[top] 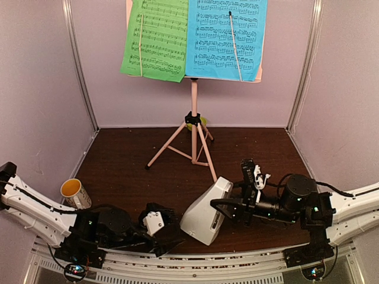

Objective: Set up the instrument practice props

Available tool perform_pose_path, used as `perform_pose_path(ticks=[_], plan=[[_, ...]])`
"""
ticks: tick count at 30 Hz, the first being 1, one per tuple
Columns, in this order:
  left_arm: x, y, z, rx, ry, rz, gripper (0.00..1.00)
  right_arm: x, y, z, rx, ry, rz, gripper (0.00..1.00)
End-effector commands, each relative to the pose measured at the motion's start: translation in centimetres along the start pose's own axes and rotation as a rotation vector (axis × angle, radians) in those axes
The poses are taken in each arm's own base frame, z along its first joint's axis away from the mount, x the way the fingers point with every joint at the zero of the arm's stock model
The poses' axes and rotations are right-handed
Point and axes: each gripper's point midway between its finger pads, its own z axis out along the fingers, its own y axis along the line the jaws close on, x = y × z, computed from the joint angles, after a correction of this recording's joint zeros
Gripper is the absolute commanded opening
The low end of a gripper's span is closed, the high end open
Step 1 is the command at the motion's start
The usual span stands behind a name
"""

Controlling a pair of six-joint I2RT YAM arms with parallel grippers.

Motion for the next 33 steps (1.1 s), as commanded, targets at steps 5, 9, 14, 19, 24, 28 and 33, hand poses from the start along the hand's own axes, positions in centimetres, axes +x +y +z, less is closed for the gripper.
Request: perform_pose_path(ticks=[5, 9, 14, 19, 24, 28, 33], plan=[[-1.8, 0.2, 2.2, -0.063, -0.032, -0.076, 0.98, -5.0, 0.1, 1.0, 0.036, -0.163, 0.071, 0.00], [-2.3, -0.2, 2.8, -0.049, -0.059, -0.094, 0.93, -5.1, 0.2, 1.1, 0.030, -0.169, 0.079, 0.00], [-1.0, -0.3, 3.3, -0.029, -0.051, -0.114, 0.81, -5.2, 0.2, 1.0, 0.027, -0.174, 0.080, 0.00], [-0.8, 0.8, 3.4, -0.038, -0.055, -0.152, 0.70, -5.2, 0.3, 0.9, 0.016, -0.176, 0.093, 0.00], [-0.2, 1.4, 3.5, -0.037, -0.033, -0.158, 0.49, -5.4, 0.2, 0.8, 0.020, -0.191, 0.103, 0.00], [0.2, 1.5, 3.4, -0.027, -0.030, -0.163, 0.41, -5.5, -0.2, 0.7, 0.035, -0.195, 0.105, 0.00], [-0.2, 2.4, 2.6, -0.050, -0.061, -0.205, 0.63, -4.9, -2.3, 0.9, 0.158, -0.187, 0.117, 0.00]])
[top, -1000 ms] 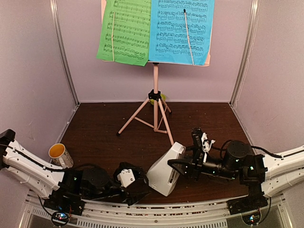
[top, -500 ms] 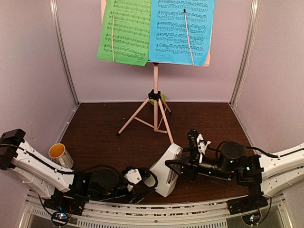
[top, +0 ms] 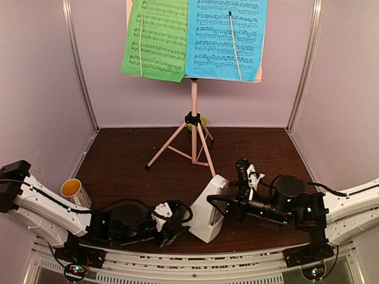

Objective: Set up the instrument practice props

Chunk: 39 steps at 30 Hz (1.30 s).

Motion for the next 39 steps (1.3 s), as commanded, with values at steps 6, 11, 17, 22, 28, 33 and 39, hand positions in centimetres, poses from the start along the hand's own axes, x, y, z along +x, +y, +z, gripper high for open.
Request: perform_pose_path(ticks=[6, 11, 17, 22, 28, 33, 39], plan=[[-2.6, 4.4, -2.3, -0.114, -0.124, -0.211, 0.84, -4.8, -3.3, 1.0, 0.273, -0.194, 0.116, 0.00], [-3.1, 7.5, -3.8, -0.212, -0.138, -0.326, 0.86, -4.5, -4.4, 3.3, 0.457, -0.188, 0.112, 0.00], [-2.5, 11.1, -6.2, -0.308, -0.163, -0.470, 0.86, -2.8, -5.6, 4.5, 0.741, -0.163, 0.087, 0.00], [-2.1, 12.0, -7.3, -0.336, -0.168, -0.497, 0.86, -1.2, -4.2, 6.6, 0.822, -0.148, 0.081, 0.08], [-2.3, 12.2, -7.6, -0.346, -0.168, -0.497, 0.85, 0.6, -3.3, 8.1, 0.889, -0.141, 0.078, 0.12], [-2.4, 12.3, -7.6, -0.341, -0.173, -0.504, 0.85, 2.3, -3.2, 8.8, 0.918, -0.126, 0.115, 0.23], [-2.5, 12.7, -8.1, -0.351, -0.171, -0.509, 0.86, 4.1, -2.5, 10.1, 0.881, -0.100, 0.189, 0.59]])
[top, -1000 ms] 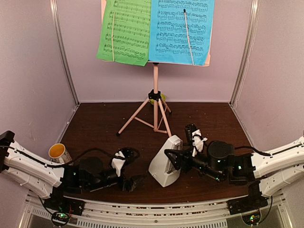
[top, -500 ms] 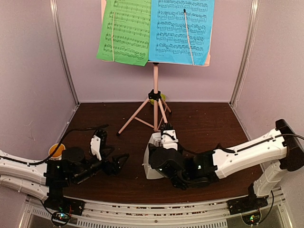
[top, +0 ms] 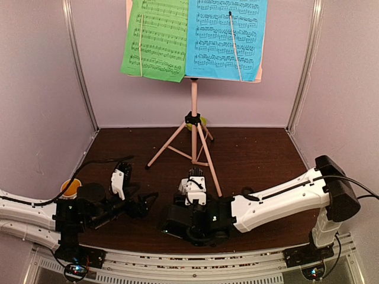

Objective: Set up the instrument practice props

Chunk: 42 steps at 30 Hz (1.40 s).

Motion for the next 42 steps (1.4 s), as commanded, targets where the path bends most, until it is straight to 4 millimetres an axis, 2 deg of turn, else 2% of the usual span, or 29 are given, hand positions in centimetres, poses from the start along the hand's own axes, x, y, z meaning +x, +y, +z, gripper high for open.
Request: perform_pose_path(ticks=[1, 6, 7, 10, 13, 18, 21, 22, 27, 32, 35, 38, 42], plan=[[-1.2, 0.3, -0.3, -0.008, -0.030, -0.026, 0.86, -1.3, 1.0, -0.6, -0.011, -0.034, 0.115, 0.67], [-1.3, 0.0, -0.3, 0.001, -0.008, -0.011, 0.86, -3.7, 1.6, -2.0, -0.055, -0.046, 0.145, 0.98], [-1.4, -0.2, -0.3, 0.005, 0.002, -0.005, 0.87, -4.2, 1.7, -2.3, -0.071, -0.045, 0.155, 1.00], [-1.6, -0.5, 0.1, -0.018, 0.048, 0.006, 0.87, -5.6, 1.7, -3.3, -0.142, -0.032, 0.209, 1.00], [-2.2, -1.4, 0.3, -0.005, 0.060, -0.022, 0.97, -6.6, 0.5, -4.2, -0.216, -0.037, 0.249, 1.00], [-3.9, -2.5, 0.3, -0.029, 0.071, -0.033, 0.98, -8.0, -2.9, -5.2, -0.285, -0.074, 0.242, 1.00], [-4.3, -3.0, 0.7, -0.047, 0.091, -0.091, 0.98, -8.3, -5.6, -4.9, -0.244, -0.080, 0.211, 1.00], [-4.3, -3.5, 0.8, -0.049, 0.096, -0.096, 0.98, -7.7, -6.7, -4.7, -0.231, -0.084, 0.193, 1.00], [-5.0, -6.6, 1.1, -0.051, 0.079, -0.109, 0.98, -6.8, -9.4, -3.8, -0.323, -0.021, 0.213, 1.00], [-3.8, -9.1, 3.1, -0.114, 0.140, -0.097, 0.98, -5.7, -11.5, -3.5, -0.378, 0.016, 0.198, 1.00], [-2.7, -9.7, 4.4, -0.169, 0.171, -0.118, 0.98, -5.1, -12.4, -3.6, -0.400, 0.026, 0.191, 1.00], [-1.4, -9.4, 5.3, -0.262, 0.206, -0.114, 0.98, -4.9, -13.3, -3.6, -0.392, 0.025, 0.196, 1.00], [-0.6, -9.1, 6.4, -0.359, 0.228, -0.093, 0.98, -4.8, -14.5, -3.7, -0.372, 0.018, 0.214, 1.00]])
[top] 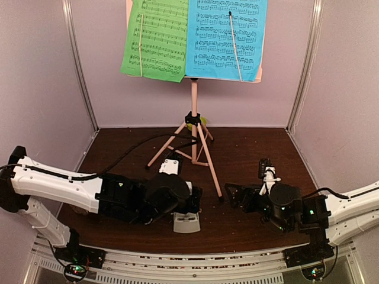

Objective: Set up the instrument practice props

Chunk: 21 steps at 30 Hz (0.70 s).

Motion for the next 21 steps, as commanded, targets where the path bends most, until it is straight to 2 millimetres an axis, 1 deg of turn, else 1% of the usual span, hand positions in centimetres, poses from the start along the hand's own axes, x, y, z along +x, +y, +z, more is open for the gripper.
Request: perform_pose_path(ticks=[1, 5, 7, 9, 16, 18, 21], plan=[[0.1, 1.3, 0.7, -0.151, -0.003, -0.020, 0.98, -0.3, -0.6, -0.5, -0.010, -0.013, 0.022, 1.00], [2.2, 1.7, 2.1, -0.202, 0.061, 0.004, 0.96, -0.1, -0.8, -0.6, -0.026, -0.016, 0.038, 1.00], [3.2, 1.7, 2.7, -0.183, 0.098, 0.001, 0.95, 0.1, -0.9, -0.6, -0.032, -0.013, 0.043, 1.00], [3.7, 1.7, 3.2, -0.158, 0.115, 0.003, 0.94, 0.3, -0.9, -0.5, -0.035, -0.011, 0.046, 1.00], [4.3, 3.1, 3.7, -0.201, 0.155, 0.035, 0.85, 1.0, -0.7, -0.3, -0.058, 0.005, 0.058, 1.00], [4.7, 3.3, 3.8, -0.199, 0.176, 0.042, 0.84, 1.2, -0.6, -0.3, -0.059, 0.009, 0.051, 1.00], [4.7, 3.2, 3.7, -0.181, 0.183, 0.076, 0.81, 1.3, -0.6, -0.3, -0.063, 0.014, 0.044, 1.00]])
